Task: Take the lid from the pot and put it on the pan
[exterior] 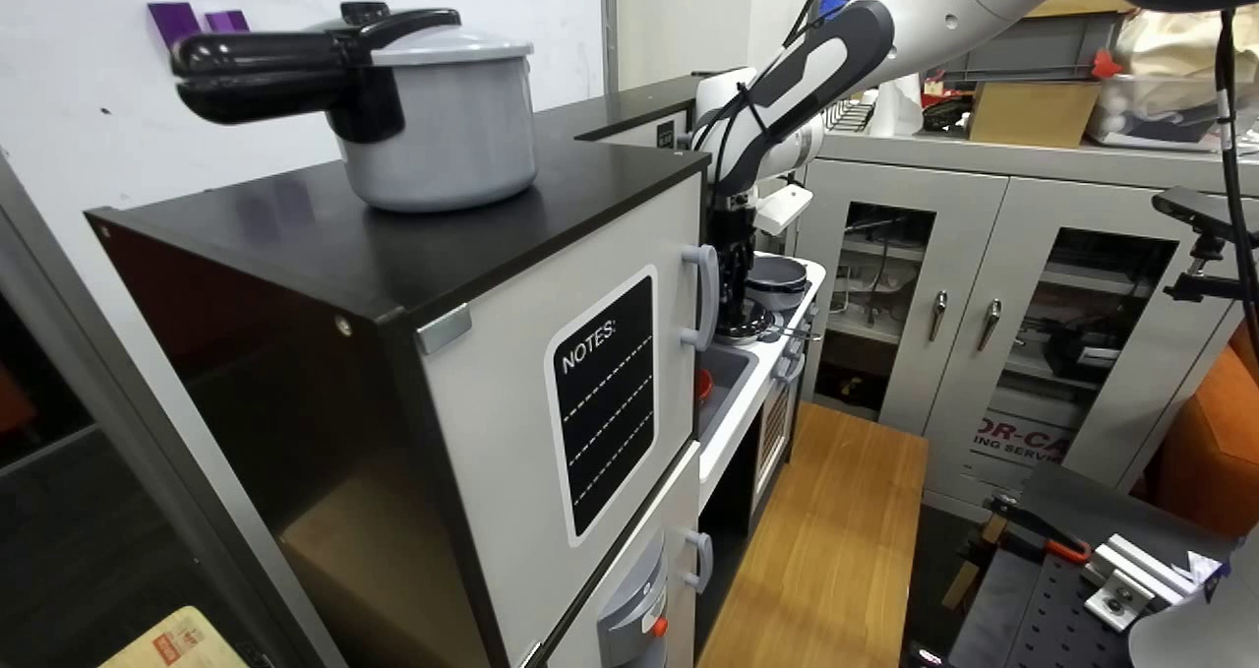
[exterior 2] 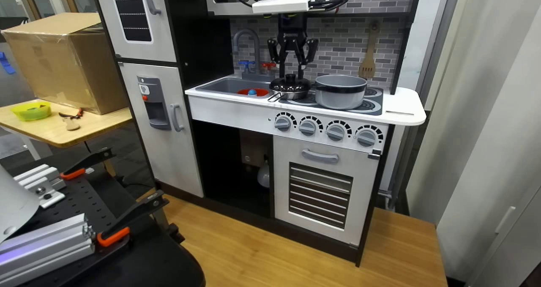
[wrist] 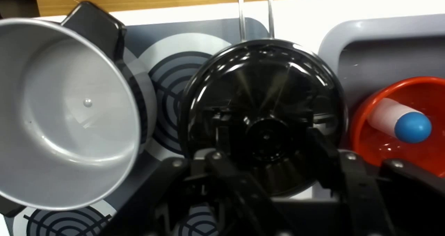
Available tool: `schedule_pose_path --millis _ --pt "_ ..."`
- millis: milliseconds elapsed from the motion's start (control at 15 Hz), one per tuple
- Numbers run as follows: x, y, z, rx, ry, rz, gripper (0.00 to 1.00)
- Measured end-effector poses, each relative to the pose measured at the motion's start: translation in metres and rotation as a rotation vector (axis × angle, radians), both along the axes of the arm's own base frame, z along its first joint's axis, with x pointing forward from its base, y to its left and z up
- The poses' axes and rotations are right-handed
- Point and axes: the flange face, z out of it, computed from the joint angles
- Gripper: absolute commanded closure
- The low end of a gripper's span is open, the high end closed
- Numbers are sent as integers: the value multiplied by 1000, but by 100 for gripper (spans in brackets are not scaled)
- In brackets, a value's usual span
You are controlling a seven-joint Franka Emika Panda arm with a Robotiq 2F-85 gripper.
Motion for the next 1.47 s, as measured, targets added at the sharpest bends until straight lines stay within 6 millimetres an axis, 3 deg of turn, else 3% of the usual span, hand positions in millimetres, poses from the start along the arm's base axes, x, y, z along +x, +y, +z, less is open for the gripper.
schedule_pose_path --millis 200,333,667,933,1467 --pt "1 -1 1 -2 -5 -1 0" --pt "1 -3 7 -6 -14 -2 0" --pt "-4 -3 46 -11 -65 -2 0" --pt "-25 -7 74 -14 -83 -15 0" --pt "-87 -46 116 -33 -85 -170 0"
